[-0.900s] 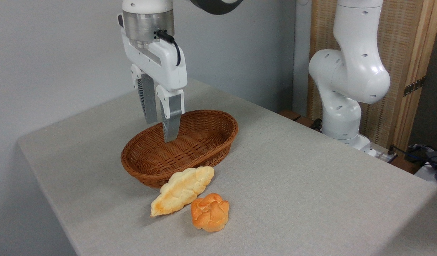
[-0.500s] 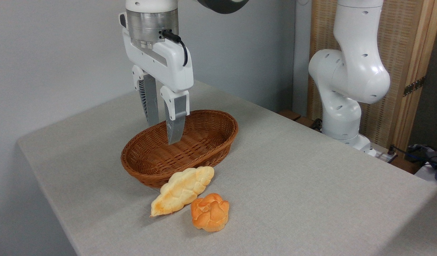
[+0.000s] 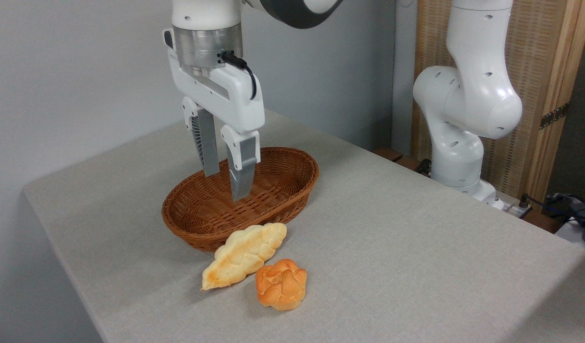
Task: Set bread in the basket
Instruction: 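Lower the open gripper down onto the braided bread roll, then close the gripper around the middle of the braided roll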
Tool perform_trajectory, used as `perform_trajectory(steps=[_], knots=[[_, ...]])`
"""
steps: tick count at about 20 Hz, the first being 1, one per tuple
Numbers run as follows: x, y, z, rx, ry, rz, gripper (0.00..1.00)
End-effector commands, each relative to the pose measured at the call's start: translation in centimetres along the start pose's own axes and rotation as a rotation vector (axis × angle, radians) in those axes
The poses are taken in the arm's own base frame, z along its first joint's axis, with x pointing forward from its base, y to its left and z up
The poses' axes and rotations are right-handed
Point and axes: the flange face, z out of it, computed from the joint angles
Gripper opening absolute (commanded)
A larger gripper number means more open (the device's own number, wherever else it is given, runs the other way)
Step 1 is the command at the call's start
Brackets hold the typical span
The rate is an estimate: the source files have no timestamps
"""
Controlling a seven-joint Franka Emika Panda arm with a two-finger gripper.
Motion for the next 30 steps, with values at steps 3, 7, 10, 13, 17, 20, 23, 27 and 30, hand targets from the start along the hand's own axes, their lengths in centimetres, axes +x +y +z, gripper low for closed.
perform_trajectory(steps=[3, 7, 10, 13, 17, 20, 23, 27, 30], knots=[[-2.1, -2.3, 1.9, 0.035, 0.045, -0.072, 1.0], [-1.9, -3.6, 3.7, 0.084, 0.088, -0.085, 1.0], [-2.3, -4.9, 5.3, 0.093, 0.085, -0.102, 1.0], [-1.8, -5.3, 7.5, 0.081, 0.061, -0.101, 1.0], [-0.8, -5.6, 10.1, 0.08, 0.045, -0.093, 1.0], [-0.5, -5.5, 11.0, 0.072, 0.036, -0.09, 1.0], [0.0, -5.4, 12.3, 0.066, 0.029, -0.081, 1.0], [1.4, -4.3, 13.8, 0.056, 0.02, -0.054, 1.0], [1.5, -4.3, 14.1, 0.054, 0.016, -0.051, 1.0]])
